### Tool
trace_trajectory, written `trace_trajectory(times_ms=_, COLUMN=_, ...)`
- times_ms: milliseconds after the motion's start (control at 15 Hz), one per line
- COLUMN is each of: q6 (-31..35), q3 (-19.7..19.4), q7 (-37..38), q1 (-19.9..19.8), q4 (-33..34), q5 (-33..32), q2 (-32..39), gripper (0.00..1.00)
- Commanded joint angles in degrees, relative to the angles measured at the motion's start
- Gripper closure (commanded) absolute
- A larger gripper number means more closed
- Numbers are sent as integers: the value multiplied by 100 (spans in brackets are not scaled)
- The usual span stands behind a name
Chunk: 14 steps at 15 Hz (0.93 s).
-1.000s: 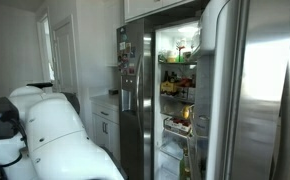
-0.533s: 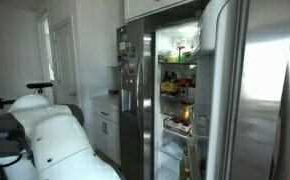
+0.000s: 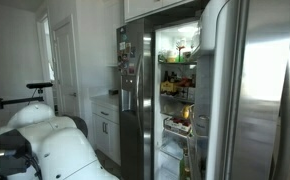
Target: Remove the green can from the stool and place it in the fridge
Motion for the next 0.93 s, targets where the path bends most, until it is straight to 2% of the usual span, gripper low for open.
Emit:
trace_trajectory(times_ms=0, q6=-412, q3=-145, q7=192, q1=73, q4=708, q5=-124, q2=431, gripper=0)
trace_trajectory(times_ms=400, q6=-787, q3=-388, q7=517, q1=130, q4=1339, q5=-141, q2=946, gripper=0)
trace_trajectory(times_ms=867, q6=-1114, q3=-476, q7=634, q1=118, q4=1829, q5=-171, q2=1330, gripper=0)
